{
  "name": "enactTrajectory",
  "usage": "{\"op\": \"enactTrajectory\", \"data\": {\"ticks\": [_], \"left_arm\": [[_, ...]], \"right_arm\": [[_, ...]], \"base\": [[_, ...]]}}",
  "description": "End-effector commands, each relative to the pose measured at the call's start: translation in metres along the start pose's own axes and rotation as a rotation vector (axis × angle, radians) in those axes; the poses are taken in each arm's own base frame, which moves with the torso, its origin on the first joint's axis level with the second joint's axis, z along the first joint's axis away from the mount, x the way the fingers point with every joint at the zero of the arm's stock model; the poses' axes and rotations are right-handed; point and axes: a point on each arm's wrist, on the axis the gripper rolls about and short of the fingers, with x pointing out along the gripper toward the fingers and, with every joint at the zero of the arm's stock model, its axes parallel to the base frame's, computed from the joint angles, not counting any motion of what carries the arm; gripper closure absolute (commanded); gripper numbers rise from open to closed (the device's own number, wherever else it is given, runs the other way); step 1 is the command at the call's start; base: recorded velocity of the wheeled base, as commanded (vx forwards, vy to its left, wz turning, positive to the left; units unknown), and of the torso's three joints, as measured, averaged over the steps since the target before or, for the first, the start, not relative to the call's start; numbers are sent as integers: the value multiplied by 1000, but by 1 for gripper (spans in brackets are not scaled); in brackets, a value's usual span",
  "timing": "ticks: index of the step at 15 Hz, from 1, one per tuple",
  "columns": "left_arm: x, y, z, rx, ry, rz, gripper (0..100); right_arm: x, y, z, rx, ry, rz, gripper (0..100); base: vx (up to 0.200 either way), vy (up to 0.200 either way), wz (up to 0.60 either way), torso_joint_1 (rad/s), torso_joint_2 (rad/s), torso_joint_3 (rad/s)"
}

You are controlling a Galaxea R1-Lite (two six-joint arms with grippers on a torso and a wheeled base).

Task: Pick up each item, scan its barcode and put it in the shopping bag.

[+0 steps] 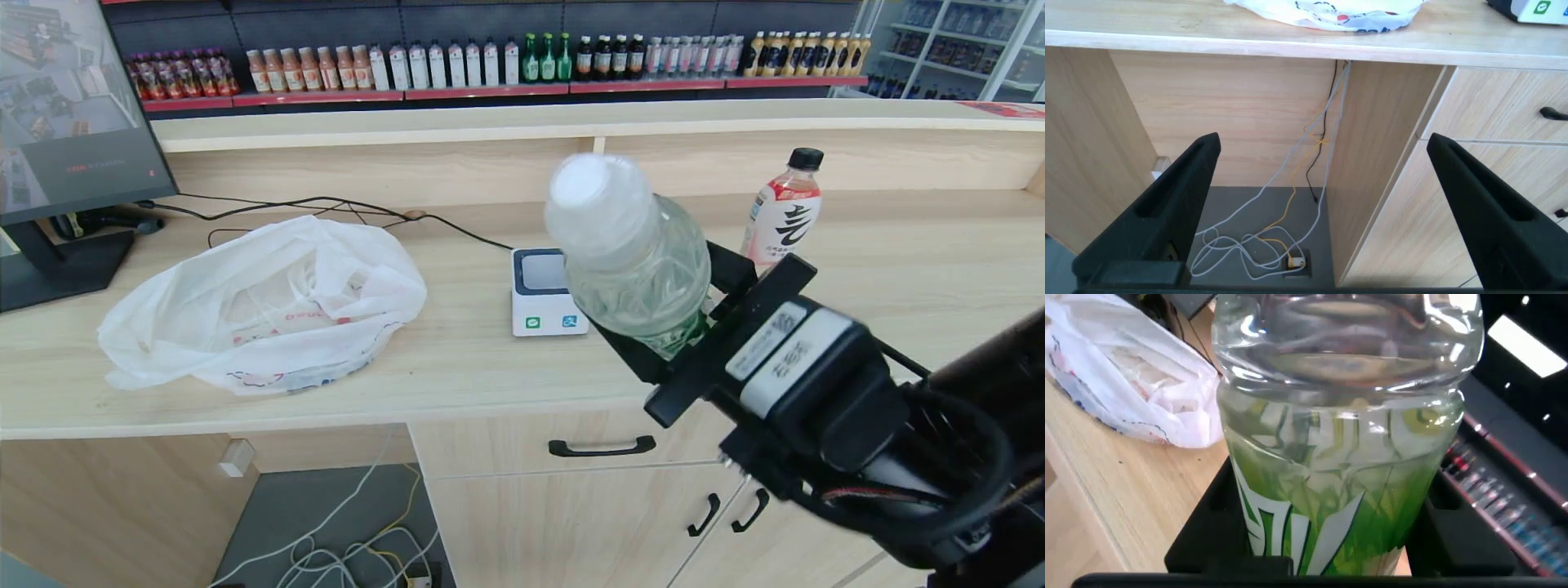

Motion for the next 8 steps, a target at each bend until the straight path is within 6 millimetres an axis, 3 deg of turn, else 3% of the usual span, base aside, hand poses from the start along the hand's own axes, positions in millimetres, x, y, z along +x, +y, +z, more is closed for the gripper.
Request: {"op": "enactTrajectory", "data": {"ticks": [1, 3, 6, 8], "left_arm": [[0, 0, 0, 0, 0, 0, 0], [0, 0, 0, 0, 0, 0, 0], [0, 0, 0, 0, 0, 0, 0], [0, 0, 0, 0, 0, 0, 0]], "right_arm": [[14, -17, -23, 121, 53, -95, 100], [24, -21, -21, 246, 49, -147, 100], [60, -48, -10, 495, 21, -214, 100], [66, -61, -20, 611, 83, -222, 100]], "base": [[0, 0, 0, 0, 0, 0], [0, 0, 0, 0, 0, 0], [0, 0, 0, 0, 0, 0], [0, 0, 0, 0, 0, 0]]}}
